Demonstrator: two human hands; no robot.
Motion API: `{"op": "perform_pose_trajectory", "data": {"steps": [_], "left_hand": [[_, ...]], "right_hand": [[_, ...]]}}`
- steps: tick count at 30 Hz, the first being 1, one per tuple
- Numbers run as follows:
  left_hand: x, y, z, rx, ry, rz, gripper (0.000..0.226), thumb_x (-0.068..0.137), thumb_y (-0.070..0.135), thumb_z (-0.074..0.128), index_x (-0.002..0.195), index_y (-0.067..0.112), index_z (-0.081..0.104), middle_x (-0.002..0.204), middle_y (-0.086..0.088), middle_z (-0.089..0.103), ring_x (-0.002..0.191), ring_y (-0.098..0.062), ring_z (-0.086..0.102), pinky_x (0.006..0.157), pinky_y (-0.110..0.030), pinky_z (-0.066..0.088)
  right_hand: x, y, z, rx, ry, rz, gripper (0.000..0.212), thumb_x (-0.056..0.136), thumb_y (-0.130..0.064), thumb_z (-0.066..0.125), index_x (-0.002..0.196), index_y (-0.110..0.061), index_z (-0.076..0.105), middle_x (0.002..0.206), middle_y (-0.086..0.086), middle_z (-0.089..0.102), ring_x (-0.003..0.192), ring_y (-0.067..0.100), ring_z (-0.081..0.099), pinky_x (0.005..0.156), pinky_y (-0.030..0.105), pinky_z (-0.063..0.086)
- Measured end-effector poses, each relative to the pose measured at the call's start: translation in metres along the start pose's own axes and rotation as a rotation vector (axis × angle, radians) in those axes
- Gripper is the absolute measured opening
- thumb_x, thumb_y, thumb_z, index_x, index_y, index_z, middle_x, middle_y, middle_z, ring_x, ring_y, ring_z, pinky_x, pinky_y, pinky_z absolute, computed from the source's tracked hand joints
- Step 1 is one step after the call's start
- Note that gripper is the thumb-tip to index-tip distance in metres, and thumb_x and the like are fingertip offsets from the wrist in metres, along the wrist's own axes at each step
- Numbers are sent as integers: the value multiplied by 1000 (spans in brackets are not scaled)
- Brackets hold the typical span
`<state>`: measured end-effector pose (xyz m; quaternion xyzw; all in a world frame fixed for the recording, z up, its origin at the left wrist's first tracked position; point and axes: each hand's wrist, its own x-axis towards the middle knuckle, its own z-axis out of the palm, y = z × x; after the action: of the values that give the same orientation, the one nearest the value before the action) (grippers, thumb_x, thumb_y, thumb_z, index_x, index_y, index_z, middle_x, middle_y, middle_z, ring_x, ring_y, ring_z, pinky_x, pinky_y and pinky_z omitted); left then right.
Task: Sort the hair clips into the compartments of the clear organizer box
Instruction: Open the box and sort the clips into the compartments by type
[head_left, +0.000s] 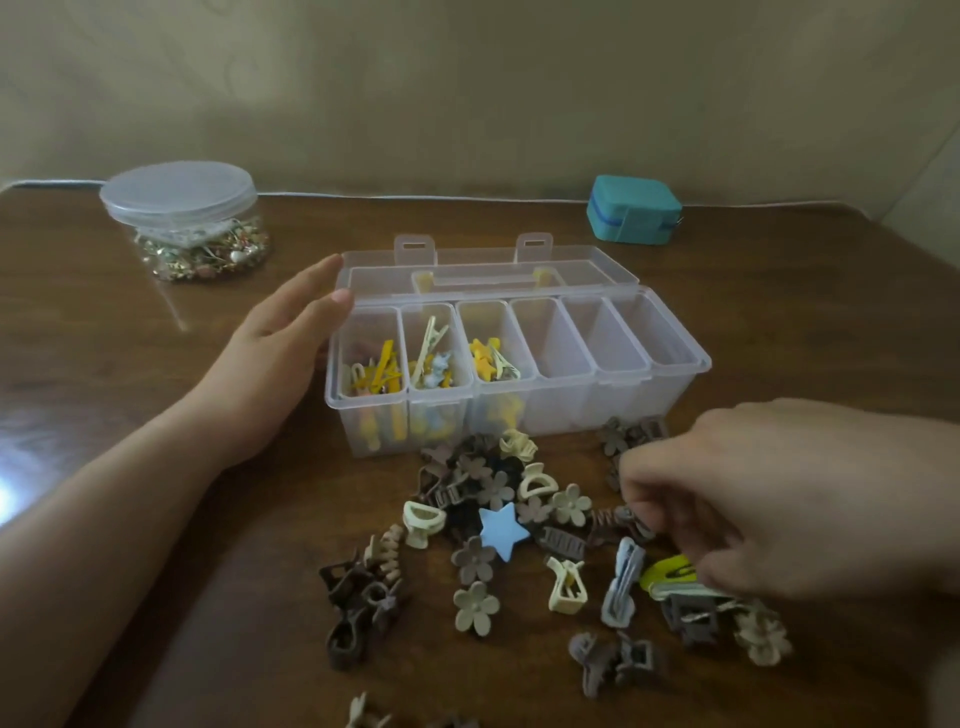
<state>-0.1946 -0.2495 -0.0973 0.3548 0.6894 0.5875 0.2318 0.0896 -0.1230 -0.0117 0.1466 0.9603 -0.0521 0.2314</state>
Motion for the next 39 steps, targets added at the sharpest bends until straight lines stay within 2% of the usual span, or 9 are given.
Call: {"op": "perform_pose_trajectory", "data": {"steps": [5, 11, 18, 20, 23, 28, 32, 35, 39], "left_hand": [[-1, 2, -1, -22, -5, -5, 47, 70, 62, 60, 117, 60, 57, 146, 12, 55, 134, -12, 52, 115, -47, 38], [0, -2, -2, -18, -19, 7, 72, 71, 61, 59, 140, 45, 50, 145, 12, 56, 132, -13, 54, 114, -47, 39], [0, -2, -3, -17, -24, 7, 75, 72, 62, 58, 144, 44, 46, 146, 13, 54, 133, -11, 53, 113, -47, 40], [0, -2, -1, -9, -21, 5, 70, 78, 57, 59, 145, 42, 45, 147, 13, 53, 133, -9, 52, 114, -45, 40], [0, 0, 1, 22, -1, 19, 52, 98, 39, 54, 149, 37, 42, 149, 12, 50, 136, -8, 48, 114, -38, 38], [-1, 3, 2, 33, 1, 16, 48, 102, 32, 49, 149, 37, 41, 129, 27, 55, 120, 7, 53, 104, -27, 41], [-3, 6, 3, 27, -6, 20, 46, 102, 29, 48, 147, 37, 42, 116, 35, 56, 103, 20, 57, 87, -9, 45], [-4, 8, 4, 32, 7, 13, 47, 102, 30, 48, 148, 35, 41, 117, 34, 56, 107, 17, 56, 94, -14, 44], [-3, 8, 6, 18, 23, -11, 44, 103, 27, 48, 146, 33, 43, 109, 34, 59, 91, 20, 62, 81, -8, 49]], "right_hand": [[2, 0, -1, -7, -51, 57, 36, 76, -28, 69, 90, -40, 38, 89, -17, 58, 77, 1, 53, 63, 23, 46], [13, 5, 4, 118, -17, 48, 33, 81, -12, 68, 88, -35, 45, 85, -9, 60, 71, 4, 54, 62, 25, 47], [0, 19, -6, 319, -15, -122, 28, 82, -23, 74, 87, -41, 52, 89, -13, 64, 76, 2, 60, 64, 22, 51], [-3, 23, -13, 406, 132, -254, 20, 82, -29, 72, 86, -40, 56, 85, -14, 64, 74, 6, 62, 60, 16, 49], [12, 14, -15, 596, 496, -377, 12, 78, -30, 67, 84, -35, 58, 82, -7, 63, 72, 13, 62, 61, 27, 52], [67, -16, -10, 700, 928, -221, 16, 80, -12, 72, 78, -23, 60, 74, -8, 61, 71, 5, 58, 60, 10, 44], [71, -15, -4, 526, 978, -140, 4, 82, -28, 65, 82, -28, 62, 75, -17, 59, 79, -2, 55, 69, 5, 39], [52, -4, -4, 452, 972, -205, 9, 82, -36, 59, 85, -29, 62, 79, -17, 61, 80, 3, 57, 68, 12, 45], [14, 23, -10, 302, 688, -308, 12, 81, -44, 61, 93, -41, 62, 87, -19, 63, 79, 1, 61, 63, 10, 47]]}}
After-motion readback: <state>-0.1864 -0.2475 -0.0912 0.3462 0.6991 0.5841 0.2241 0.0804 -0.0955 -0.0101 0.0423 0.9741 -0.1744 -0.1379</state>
